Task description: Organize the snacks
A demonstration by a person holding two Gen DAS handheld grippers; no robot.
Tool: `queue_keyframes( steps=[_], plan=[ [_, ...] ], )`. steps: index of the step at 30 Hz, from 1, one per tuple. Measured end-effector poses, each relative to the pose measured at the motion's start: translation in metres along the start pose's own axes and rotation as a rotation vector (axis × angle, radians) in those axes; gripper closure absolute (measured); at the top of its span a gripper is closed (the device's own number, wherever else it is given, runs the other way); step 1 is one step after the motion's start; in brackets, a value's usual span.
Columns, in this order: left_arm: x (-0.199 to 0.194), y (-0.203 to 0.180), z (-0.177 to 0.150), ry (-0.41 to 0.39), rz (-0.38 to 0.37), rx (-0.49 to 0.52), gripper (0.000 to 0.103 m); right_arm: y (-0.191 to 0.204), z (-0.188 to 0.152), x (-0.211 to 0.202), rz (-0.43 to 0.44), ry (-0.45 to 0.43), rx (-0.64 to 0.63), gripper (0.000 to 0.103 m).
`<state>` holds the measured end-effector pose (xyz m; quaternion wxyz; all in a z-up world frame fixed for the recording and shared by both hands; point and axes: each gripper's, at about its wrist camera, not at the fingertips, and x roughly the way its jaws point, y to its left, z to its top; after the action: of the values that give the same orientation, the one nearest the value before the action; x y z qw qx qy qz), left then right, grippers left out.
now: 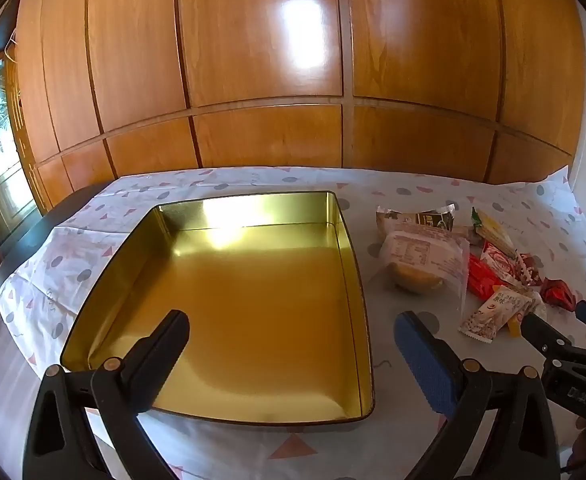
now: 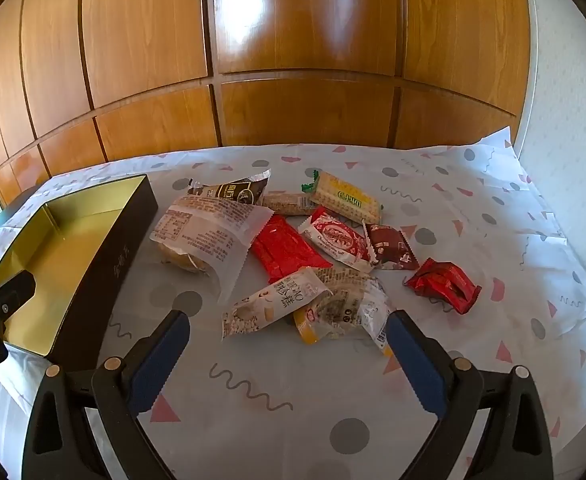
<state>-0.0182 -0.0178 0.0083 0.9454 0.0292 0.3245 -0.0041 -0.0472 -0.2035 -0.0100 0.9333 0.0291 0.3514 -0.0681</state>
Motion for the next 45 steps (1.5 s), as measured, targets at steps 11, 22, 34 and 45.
queue_keyframes(
  steps=[11,22,34,45],
  plan=[
    [0.0,-0.004,0.0,0.005,-0.003,0.013,0.0,-0.008,-0.001,-0.001,-0.005,-0.01,0.01,0.003],
    [0.003,-0.015,0.001,0.018,-0.025,0.035,0.0,-0.016,0.0,0.0,-0.026,-0.007,0.027,0.003],
    [0.002,-0.025,0.0,0.021,-0.038,0.068,0.0,-0.023,-0.001,-0.003,-0.063,-0.046,0.009,0.003],
    [0.002,-0.037,0.003,0.018,-0.054,0.097,0.0,-0.034,0.0,-0.003,-0.07,-0.051,0.043,0.003]
  ],
)
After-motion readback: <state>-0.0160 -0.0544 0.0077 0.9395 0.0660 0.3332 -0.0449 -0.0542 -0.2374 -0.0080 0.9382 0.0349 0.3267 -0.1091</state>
